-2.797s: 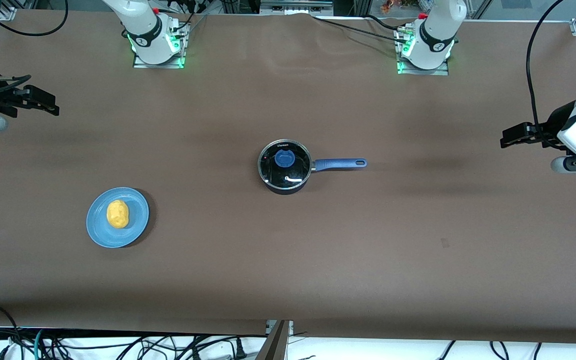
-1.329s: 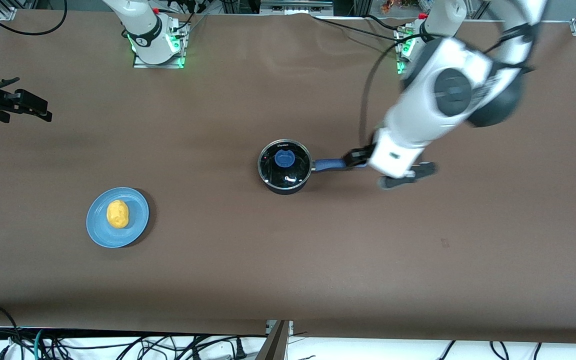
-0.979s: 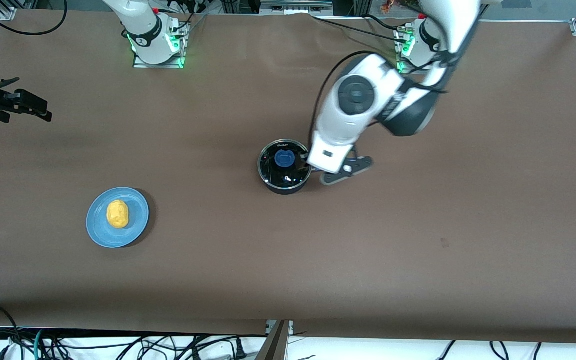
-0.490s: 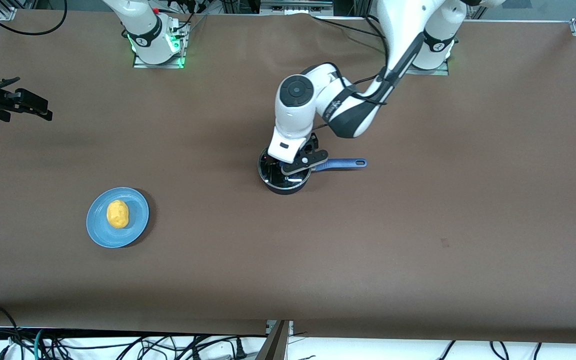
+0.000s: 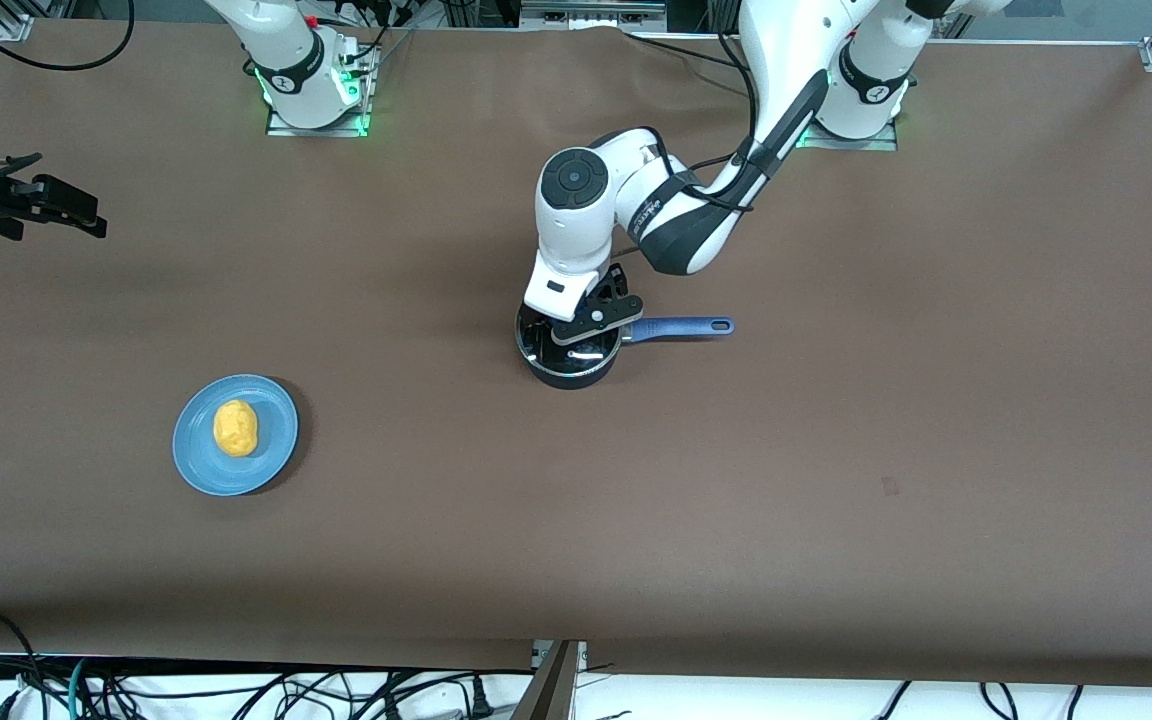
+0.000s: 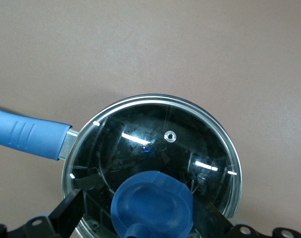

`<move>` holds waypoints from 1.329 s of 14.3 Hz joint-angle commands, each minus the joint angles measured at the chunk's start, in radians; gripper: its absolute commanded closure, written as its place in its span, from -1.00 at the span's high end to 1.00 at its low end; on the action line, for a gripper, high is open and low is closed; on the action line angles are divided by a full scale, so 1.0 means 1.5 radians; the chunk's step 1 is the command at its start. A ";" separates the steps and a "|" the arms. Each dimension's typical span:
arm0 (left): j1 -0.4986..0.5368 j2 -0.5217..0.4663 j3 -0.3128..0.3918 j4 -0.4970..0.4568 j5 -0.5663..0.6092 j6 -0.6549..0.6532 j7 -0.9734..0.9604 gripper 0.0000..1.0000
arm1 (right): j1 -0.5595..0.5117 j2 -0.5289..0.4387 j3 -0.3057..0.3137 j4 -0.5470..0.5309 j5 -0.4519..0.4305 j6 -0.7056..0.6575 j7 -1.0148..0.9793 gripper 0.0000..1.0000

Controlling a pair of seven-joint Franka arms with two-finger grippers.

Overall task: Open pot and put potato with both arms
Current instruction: 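Lower the left gripper and grasp the lid's blue knob, then lift the lid off with the left gripper while the right gripper reaches the potato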

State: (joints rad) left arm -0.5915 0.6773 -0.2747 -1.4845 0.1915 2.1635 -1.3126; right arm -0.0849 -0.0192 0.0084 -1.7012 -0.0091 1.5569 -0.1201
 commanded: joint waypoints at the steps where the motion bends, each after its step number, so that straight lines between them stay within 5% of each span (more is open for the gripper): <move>1: -0.010 0.012 0.005 0.031 0.012 -0.006 -0.018 1.00 | 0.001 -0.002 -0.004 0.005 0.009 -0.013 -0.008 1.00; 12: -0.021 0.025 0.006 0.038 0.014 -0.006 -0.023 1.00 | 0.002 0.006 0.001 0.009 0.004 -0.042 0.000 1.00; 16: -0.020 0.022 0.005 0.039 0.011 -0.007 -0.022 0.30 | 0.003 0.007 0.003 0.010 0.006 -0.041 0.004 1.00; 19: -0.015 0.016 0.005 0.039 0.011 -0.009 -0.017 0.16 | 0.007 0.018 0.005 0.012 0.010 -0.036 0.010 1.00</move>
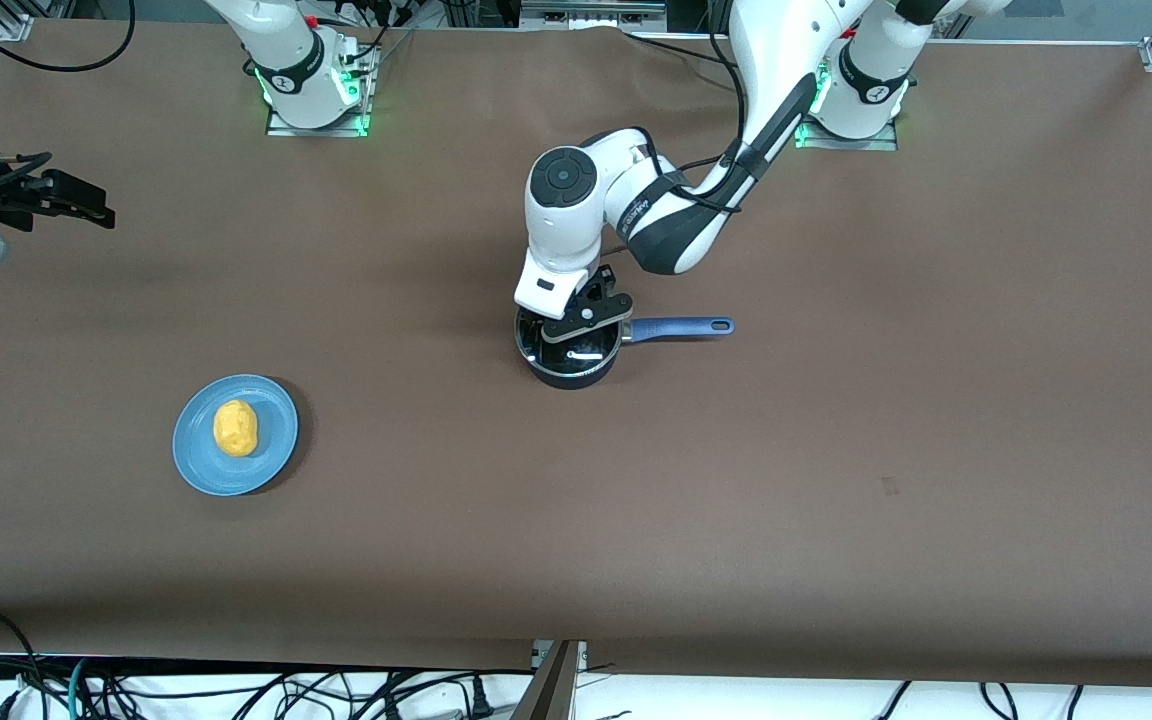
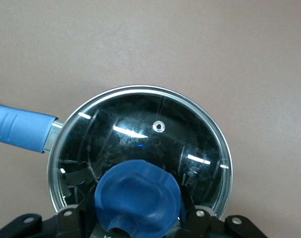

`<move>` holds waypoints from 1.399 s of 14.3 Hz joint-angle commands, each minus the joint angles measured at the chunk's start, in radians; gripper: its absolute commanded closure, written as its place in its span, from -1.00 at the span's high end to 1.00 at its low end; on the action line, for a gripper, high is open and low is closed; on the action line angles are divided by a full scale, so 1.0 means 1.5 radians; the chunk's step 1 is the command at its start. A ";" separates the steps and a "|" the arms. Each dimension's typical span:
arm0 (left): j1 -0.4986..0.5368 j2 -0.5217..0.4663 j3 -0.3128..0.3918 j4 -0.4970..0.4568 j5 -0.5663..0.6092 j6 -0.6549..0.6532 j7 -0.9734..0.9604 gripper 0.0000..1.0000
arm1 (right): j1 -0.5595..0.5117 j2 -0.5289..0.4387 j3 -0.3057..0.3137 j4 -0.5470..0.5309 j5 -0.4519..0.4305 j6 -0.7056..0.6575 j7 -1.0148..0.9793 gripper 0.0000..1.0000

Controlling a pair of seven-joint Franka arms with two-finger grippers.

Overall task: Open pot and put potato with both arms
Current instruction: 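Lift the lid off with the left gripper while the right gripper reaches the potato, then set the lid down with the left gripper while the right gripper grasps the potato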

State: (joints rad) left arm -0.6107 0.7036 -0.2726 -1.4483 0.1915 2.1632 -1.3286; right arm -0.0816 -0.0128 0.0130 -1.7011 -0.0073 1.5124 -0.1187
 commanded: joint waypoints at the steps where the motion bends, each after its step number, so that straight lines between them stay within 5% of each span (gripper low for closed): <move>1: 0.000 -0.008 0.006 0.014 0.013 -0.011 -0.004 0.12 | 0.010 0.014 0.002 0.013 0.009 -0.006 0.011 1.00; 5: 0.036 -0.053 0.005 0.013 0.008 -0.052 0.056 0.10 | 0.016 0.035 0.003 0.022 0.006 -0.003 0.000 1.00; 8: 0.128 -0.100 0.005 -0.010 -0.015 -0.082 0.203 0.11 | 0.038 0.091 0.003 0.026 0.007 0.016 0.005 1.00; 14: 0.368 -0.164 0.016 -0.103 -0.050 -0.087 0.680 0.13 | 0.047 0.258 0.002 0.022 0.000 0.324 -0.024 1.00; 20: 0.447 -0.161 0.154 -0.241 -0.163 0.063 1.051 0.15 | 0.042 0.405 -0.004 0.018 -0.072 0.532 -0.041 1.00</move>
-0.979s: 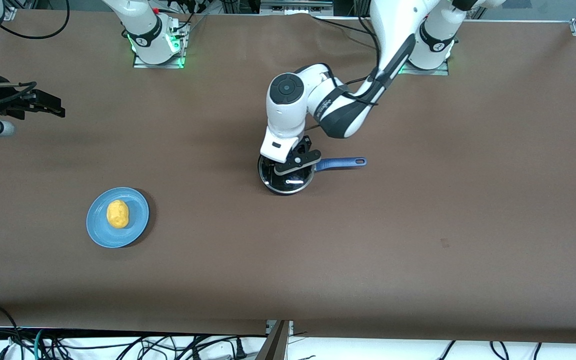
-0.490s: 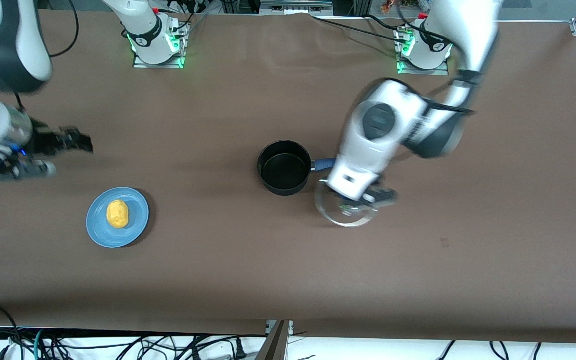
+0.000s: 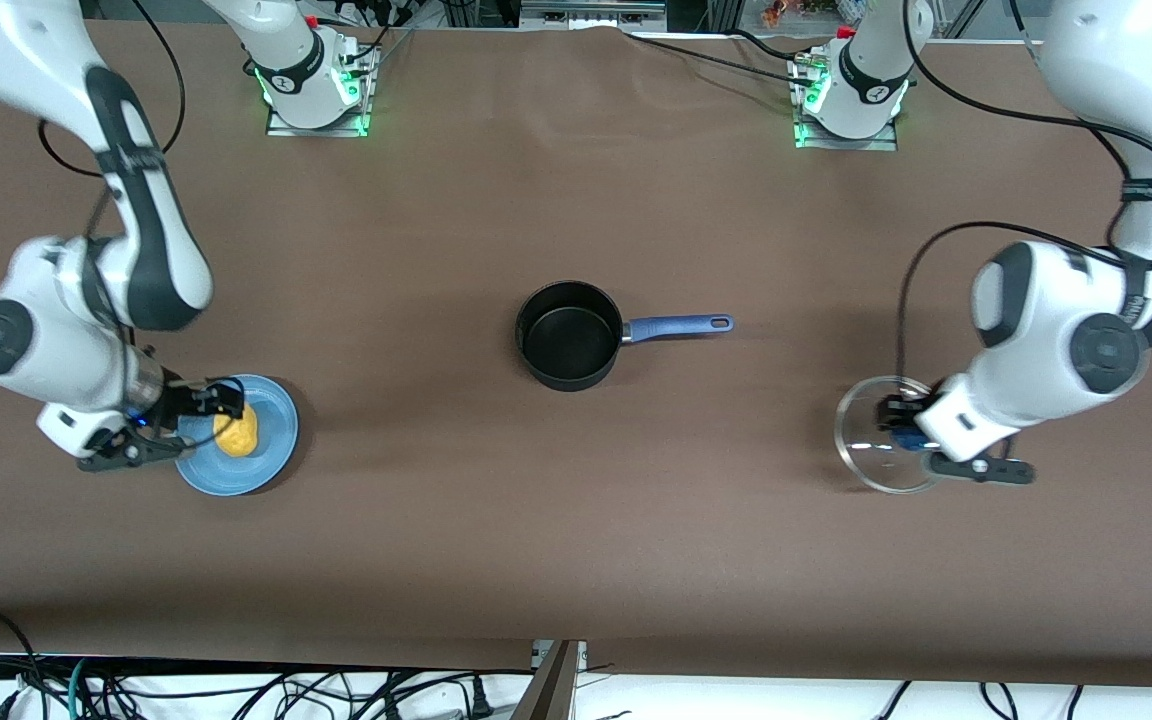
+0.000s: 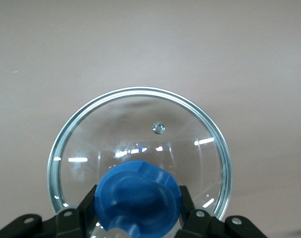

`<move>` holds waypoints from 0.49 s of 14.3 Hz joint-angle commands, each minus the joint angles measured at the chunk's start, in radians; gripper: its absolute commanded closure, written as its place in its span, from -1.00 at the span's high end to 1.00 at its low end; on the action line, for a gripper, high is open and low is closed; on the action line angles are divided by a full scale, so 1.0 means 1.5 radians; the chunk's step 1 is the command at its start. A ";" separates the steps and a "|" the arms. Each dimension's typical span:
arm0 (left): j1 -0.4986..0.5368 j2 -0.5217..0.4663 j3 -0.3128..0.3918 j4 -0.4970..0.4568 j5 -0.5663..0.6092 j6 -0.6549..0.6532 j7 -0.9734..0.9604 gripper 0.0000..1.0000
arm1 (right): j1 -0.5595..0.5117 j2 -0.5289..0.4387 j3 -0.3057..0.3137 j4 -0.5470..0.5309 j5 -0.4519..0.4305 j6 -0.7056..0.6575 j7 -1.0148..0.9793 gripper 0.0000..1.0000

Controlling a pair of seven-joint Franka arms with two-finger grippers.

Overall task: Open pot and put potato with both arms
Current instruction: 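Set the lid down with the left gripper while the right gripper grasps the potato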

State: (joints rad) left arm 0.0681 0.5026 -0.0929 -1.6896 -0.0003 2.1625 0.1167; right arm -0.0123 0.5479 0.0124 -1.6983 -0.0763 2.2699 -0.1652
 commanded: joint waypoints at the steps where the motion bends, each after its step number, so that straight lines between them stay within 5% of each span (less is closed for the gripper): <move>1: -0.004 -0.025 0.046 -0.104 -0.036 0.095 0.108 0.15 | -0.006 0.044 -0.003 0.016 -0.026 0.038 -0.009 1.00; 4: 0.007 -0.022 0.060 -0.156 -0.036 0.163 0.121 0.16 | -0.007 0.086 -0.003 0.011 -0.026 0.076 -0.009 0.96; 7: 0.022 -0.005 0.063 -0.204 -0.040 0.252 0.144 0.18 | -0.007 0.088 -0.002 0.003 -0.023 0.068 -0.001 -0.19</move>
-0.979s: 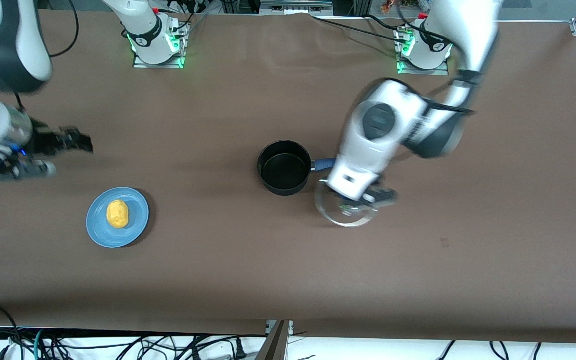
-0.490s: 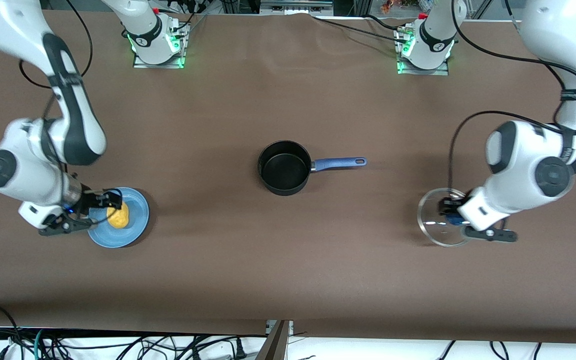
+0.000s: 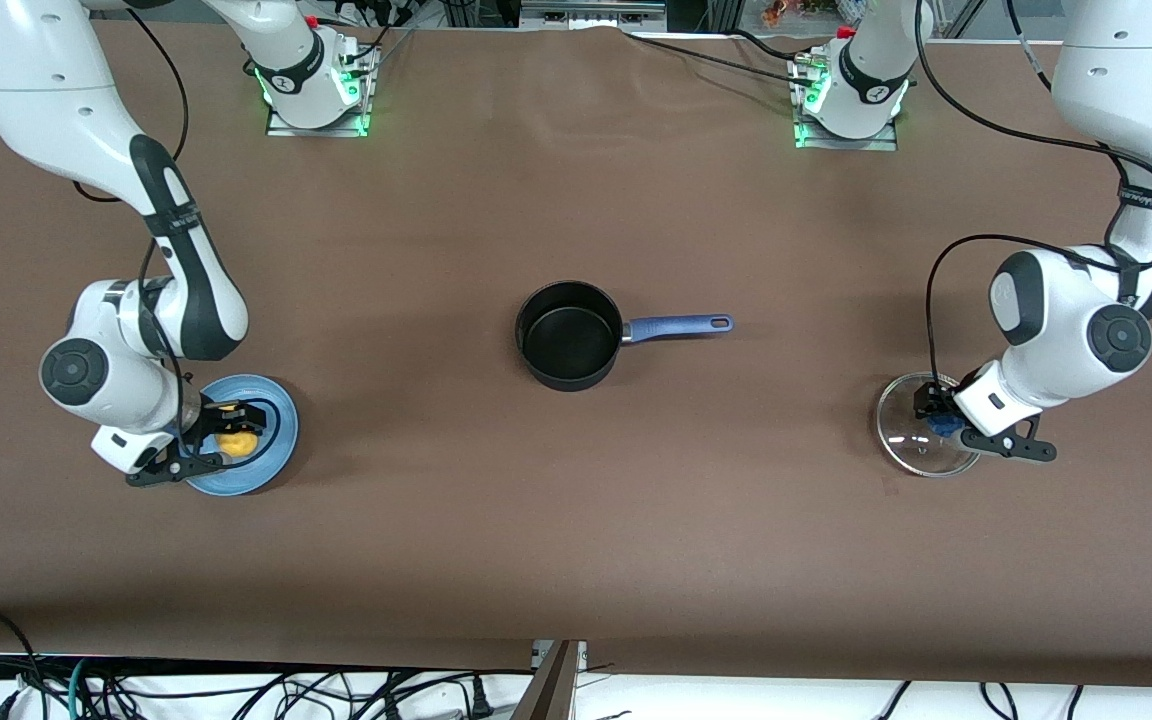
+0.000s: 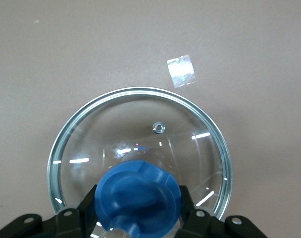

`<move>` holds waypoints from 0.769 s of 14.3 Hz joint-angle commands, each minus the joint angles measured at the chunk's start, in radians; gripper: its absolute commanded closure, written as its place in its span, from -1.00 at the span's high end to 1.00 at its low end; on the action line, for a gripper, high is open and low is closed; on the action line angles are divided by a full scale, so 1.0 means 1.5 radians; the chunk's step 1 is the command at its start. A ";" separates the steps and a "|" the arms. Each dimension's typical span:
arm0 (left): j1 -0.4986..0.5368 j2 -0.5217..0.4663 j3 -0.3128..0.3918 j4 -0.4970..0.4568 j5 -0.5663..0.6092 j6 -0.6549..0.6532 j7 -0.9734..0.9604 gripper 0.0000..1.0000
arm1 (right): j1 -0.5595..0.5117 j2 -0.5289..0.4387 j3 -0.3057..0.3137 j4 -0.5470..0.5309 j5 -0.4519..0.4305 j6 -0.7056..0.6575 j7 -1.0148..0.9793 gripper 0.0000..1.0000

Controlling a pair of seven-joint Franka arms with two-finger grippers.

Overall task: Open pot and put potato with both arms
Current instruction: 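Set the lid down with the left gripper while the right gripper grasps the potato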

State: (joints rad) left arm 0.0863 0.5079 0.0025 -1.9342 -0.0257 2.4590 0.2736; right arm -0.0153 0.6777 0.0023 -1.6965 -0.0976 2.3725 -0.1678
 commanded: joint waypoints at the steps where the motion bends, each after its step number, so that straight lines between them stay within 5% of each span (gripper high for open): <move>1: 0.015 -0.003 -0.001 -0.048 -0.023 0.069 0.040 0.20 | -0.004 0.000 0.005 0.001 -0.009 -0.001 -0.002 -0.33; 2: 0.020 0.001 -0.001 -0.048 -0.025 0.072 0.040 0.34 | -0.002 -0.002 0.005 0.005 -0.010 -0.004 -0.004 -0.37; 4: 0.031 -0.010 -0.003 -0.035 -0.039 0.055 0.030 1.00 | 0.002 -0.029 0.009 0.014 -0.009 -0.053 -0.001 -0.39; 11: 0.018 -0.118 -0.016 0.236 -0.049 -0.435 -0.101 1.00 | 0.128 -0.071 0.023 0.212 0.035 -0.428 0.224 -0.39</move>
State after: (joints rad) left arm 0.1184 0.3747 -0.0147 -1.6726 -0.0871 1.9582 0.1701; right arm 0.1091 0.5587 0.0270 -1.4876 -0.0816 1.8740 0.0254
